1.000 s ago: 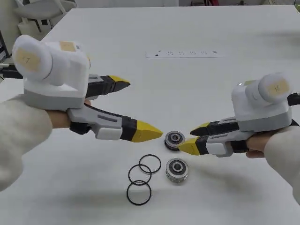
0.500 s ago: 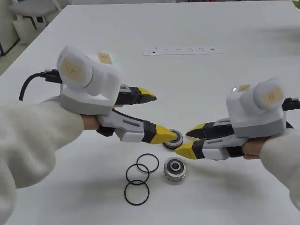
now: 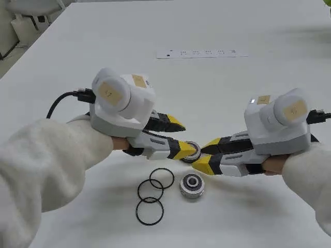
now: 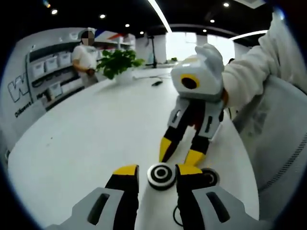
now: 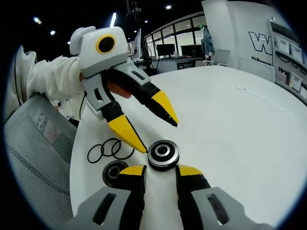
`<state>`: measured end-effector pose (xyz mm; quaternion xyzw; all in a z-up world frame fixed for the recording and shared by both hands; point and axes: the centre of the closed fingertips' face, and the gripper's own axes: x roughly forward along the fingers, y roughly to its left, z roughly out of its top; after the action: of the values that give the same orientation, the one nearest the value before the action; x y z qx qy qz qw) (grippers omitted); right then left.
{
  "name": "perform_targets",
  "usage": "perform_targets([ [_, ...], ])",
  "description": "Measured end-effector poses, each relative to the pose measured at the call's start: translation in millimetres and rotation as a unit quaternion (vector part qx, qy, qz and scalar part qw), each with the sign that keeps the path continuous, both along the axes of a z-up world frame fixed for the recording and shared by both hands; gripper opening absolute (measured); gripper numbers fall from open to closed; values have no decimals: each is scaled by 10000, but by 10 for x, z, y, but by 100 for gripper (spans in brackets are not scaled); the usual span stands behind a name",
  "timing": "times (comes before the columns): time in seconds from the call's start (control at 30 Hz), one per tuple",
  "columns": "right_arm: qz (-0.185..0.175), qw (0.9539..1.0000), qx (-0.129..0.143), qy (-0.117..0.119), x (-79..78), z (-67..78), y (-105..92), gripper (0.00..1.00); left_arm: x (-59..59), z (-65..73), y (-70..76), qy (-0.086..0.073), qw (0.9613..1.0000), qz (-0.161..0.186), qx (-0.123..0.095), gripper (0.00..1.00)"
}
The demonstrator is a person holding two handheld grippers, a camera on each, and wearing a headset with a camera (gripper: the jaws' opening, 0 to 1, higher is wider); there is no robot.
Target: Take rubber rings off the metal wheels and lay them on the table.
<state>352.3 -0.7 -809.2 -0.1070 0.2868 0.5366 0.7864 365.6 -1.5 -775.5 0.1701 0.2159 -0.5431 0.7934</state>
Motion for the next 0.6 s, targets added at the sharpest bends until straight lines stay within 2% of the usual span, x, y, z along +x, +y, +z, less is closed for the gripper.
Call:
perform_targets([
  [0.07,-29,10000,1,-22,15,-3,-6,19,-13,-42,-10,66,10000,-3,1,28],
  [0.3,-100,9999,53,-90,48,-4,-19,15,-30,-161,-15,124,9998,-5,144,21],
  [0.33,-105,9999,46,-93,47,-11,-23,14,-44,-158,-23,152,9998,-14,93,19],
  [0.47,-103,9999,32,-82,45,-13,-35,11,-66,-159,-35,49,9999,-73,146,16],
  [0.6,-164,9998,51,-60,60,-10,-50,2,-43,-174,-19,52,9999,-48,138,15],
])
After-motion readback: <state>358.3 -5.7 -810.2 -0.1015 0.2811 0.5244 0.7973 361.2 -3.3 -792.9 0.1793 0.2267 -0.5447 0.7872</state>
